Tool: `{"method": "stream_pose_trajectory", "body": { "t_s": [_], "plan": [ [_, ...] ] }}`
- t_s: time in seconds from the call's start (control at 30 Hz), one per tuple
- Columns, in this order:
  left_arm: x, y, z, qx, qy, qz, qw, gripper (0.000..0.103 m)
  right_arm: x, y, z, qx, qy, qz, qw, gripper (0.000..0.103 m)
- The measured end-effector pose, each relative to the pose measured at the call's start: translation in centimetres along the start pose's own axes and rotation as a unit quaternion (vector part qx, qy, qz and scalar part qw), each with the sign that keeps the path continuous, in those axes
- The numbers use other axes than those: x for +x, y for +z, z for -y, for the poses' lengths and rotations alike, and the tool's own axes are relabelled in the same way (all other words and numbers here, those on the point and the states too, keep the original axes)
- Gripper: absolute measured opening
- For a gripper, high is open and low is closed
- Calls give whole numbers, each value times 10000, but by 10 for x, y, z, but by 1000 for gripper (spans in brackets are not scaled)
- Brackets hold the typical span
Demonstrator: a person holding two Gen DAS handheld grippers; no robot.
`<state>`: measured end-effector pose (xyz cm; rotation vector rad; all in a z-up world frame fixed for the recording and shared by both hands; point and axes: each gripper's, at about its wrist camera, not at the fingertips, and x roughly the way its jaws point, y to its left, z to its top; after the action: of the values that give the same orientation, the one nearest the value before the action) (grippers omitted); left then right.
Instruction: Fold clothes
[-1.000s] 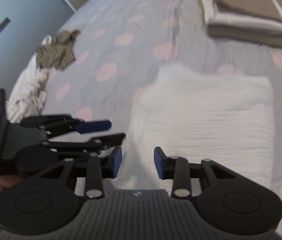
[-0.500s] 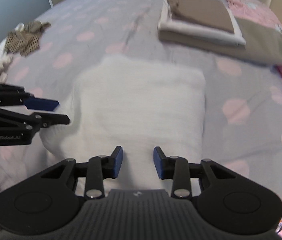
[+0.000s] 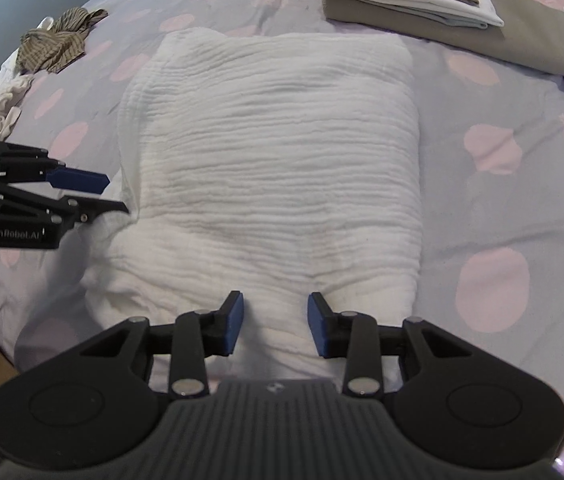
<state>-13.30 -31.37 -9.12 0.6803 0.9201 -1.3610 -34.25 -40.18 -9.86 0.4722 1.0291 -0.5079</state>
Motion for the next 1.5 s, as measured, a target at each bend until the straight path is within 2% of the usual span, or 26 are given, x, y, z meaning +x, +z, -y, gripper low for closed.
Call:
{"method": "stream_pose_trajectory", "body": {
  "t_s": [0.1,0.2,0.33,0.43,0.5,0.57,0.63,0.7,0.8,0.9,1.0,1.1,1.13,1.3,1.5],
  "plan": [
    [-14,4,-7,-93,212,84,9997,41,-18,4,-1,-102,-37,95,9999,41],
    [-28,12,-16,-261,232,360,9987,41,-37,14,4,-10,-88,565,9984,50],
    [-37,30,-19,-378,146,847,9956,41,-51,31,18,365,-200,1244,9914,53],
    [-34,44,-16,-388,157,1070,9934,41,-46,51,26,561,-251,1473,9872,53],
    [-28,54,-13,-422,179,1183,9919,41,-42,62,29,595,-156,1591,9853,49],
    [-19,63,-12,-525,138,1305,9900,41,-35,74,28,521,-249,1742,9830,45],
    [-6,69,-11,-651,81,1381,9883,41,-26,83,29,397,-378,1880,9806,36],
    [7,74,-11,-733,9,1405,9874,41,-13,91,32,399,-377,1907,9801,29],
    [28,78,-12,-780,-25,1364,9876,37,9,101,39,463,-237,1876,9809,26],
    [50,78,-17,-845,34,1119,9901,33,34,110,42,415,-177,1715,9842,26],
    [67,74,-25,-899,150,870,9920,33,60,108,48,407,-176,1460,9883,25],
    [76,67,-33,-993,90,788,9919,38,72,107,55,421,-115,1392,9893,24],
    [77,65,-35,-1017,77,797,9916,41,74,106,56,444,-84,1379,9894,24],
    [65,64,-35,-1148,68,896,9893,42,64,108,56,447,-36,1436,9886,24],
    [20,55,-11,-791,177,1322,9879,40,19,89,55,538,88,1656,9847,35]
  ]
}}
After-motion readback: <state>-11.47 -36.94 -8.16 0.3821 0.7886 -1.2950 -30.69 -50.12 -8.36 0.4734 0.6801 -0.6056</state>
